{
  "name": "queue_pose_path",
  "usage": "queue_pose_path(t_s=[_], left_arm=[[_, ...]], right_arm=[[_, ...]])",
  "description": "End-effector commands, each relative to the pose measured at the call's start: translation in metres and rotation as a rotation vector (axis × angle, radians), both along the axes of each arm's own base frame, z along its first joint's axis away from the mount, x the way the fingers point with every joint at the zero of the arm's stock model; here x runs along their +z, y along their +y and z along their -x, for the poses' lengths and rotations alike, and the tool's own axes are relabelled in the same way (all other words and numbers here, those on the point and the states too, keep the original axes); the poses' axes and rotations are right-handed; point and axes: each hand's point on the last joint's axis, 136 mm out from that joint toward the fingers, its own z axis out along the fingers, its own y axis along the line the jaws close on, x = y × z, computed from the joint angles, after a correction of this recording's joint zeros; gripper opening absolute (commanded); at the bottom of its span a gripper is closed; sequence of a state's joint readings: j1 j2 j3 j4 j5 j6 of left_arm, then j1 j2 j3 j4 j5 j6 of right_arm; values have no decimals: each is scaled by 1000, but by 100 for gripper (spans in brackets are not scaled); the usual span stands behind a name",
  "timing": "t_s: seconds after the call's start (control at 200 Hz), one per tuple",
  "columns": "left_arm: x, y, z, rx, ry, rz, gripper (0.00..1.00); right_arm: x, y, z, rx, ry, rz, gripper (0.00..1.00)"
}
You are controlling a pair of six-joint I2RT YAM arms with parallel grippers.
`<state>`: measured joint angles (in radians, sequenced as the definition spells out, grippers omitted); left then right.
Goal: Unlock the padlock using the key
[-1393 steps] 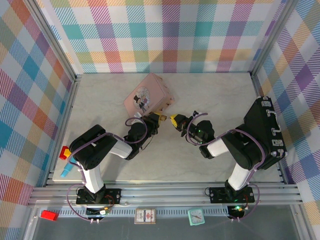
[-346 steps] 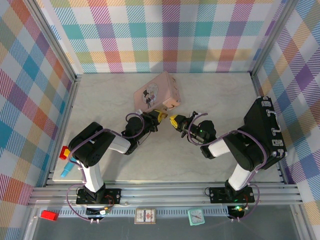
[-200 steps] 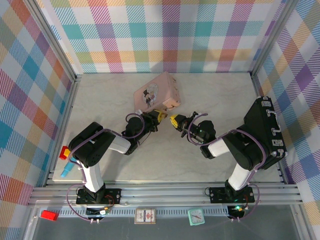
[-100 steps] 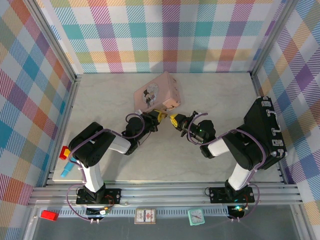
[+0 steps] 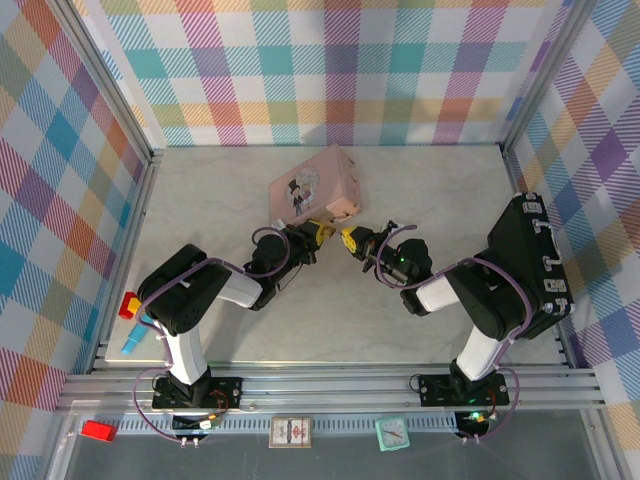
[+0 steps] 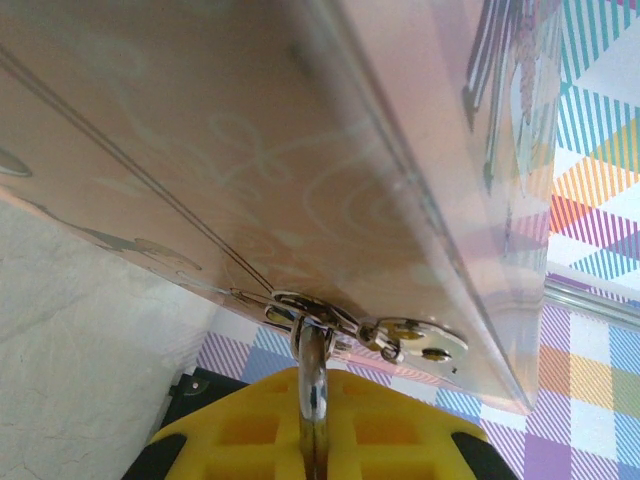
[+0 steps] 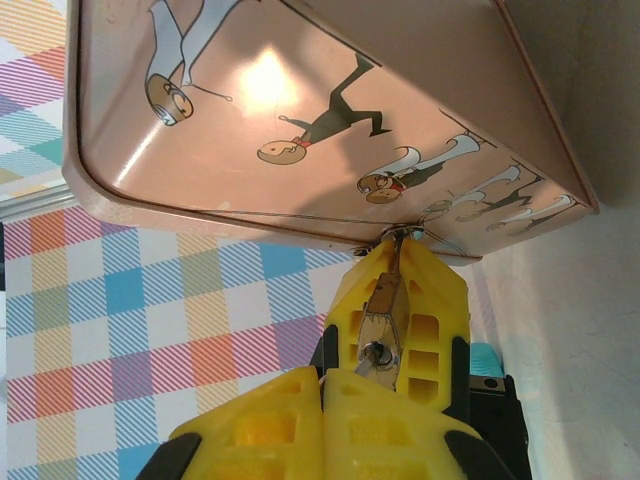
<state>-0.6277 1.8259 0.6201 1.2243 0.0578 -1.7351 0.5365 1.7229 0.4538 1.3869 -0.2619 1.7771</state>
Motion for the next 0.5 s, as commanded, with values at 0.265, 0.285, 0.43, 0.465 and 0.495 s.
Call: queue_pose_path(t_s=[0.265,0.285,0.43,0.465,0.495], left_arm=[[83,-16,7,-45,-206,141,0],[83,-16,7,-46,-206,141,0],[88,-18,7,-48,-217,147,0],[89,-18,7,-50,-221,147,0],[90,-19,8,-53,-224,147,0]], right_arm=[[-8,1,-1,-17,25,-8,0],[-11,2,-1,-15,34,-6,0],[-25,10,2,2,82,-2,0],[-26,12,3,6,83,-2,0],[-25,14,3,9,81,-3,0]])
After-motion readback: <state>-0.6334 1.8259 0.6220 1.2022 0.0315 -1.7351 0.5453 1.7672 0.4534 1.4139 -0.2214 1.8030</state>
